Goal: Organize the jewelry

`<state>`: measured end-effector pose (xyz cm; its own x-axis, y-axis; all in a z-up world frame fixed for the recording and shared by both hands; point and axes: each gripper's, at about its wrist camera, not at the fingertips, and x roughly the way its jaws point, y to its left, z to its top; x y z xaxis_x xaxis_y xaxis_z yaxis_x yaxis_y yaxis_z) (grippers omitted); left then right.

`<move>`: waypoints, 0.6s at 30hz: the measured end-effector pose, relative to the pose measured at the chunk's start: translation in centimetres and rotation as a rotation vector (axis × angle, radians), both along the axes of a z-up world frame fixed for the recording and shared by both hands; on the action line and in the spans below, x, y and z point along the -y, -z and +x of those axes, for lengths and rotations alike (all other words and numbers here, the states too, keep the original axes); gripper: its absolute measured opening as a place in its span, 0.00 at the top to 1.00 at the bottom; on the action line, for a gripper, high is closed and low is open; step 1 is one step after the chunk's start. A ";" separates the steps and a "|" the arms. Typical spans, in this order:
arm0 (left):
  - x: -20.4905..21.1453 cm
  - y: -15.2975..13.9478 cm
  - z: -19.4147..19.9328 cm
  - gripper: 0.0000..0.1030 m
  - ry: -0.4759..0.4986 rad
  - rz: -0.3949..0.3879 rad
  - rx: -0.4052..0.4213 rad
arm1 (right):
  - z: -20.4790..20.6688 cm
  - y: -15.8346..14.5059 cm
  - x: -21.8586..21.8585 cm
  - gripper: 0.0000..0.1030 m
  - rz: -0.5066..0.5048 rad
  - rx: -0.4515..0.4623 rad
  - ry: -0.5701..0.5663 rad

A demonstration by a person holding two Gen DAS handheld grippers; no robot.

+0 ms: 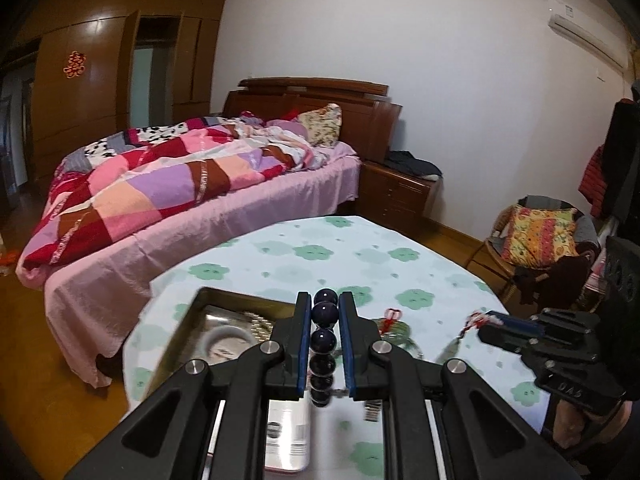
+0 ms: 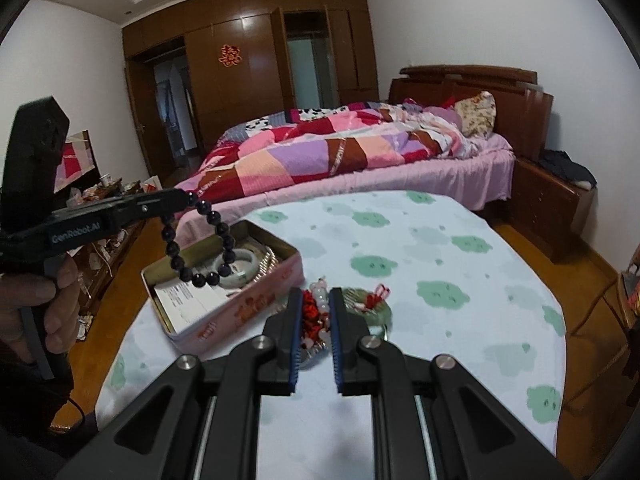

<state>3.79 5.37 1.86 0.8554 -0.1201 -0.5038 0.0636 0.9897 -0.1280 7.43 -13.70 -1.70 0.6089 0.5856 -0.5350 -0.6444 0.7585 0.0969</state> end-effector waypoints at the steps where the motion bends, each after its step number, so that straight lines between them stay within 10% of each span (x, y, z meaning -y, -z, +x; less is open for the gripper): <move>1: -0.4 0.0 0.0 0.88 -0.007 0.005 0.001 | 0.1 -0.2 -0.3 0.85 0.002 0.002 -0.007; 18: -5.1 1.4 0.9 0.88 -0.092 0.034 -0.036 | 1.1 -2.1 -6.3 0.86 0.009 0.041 -0.141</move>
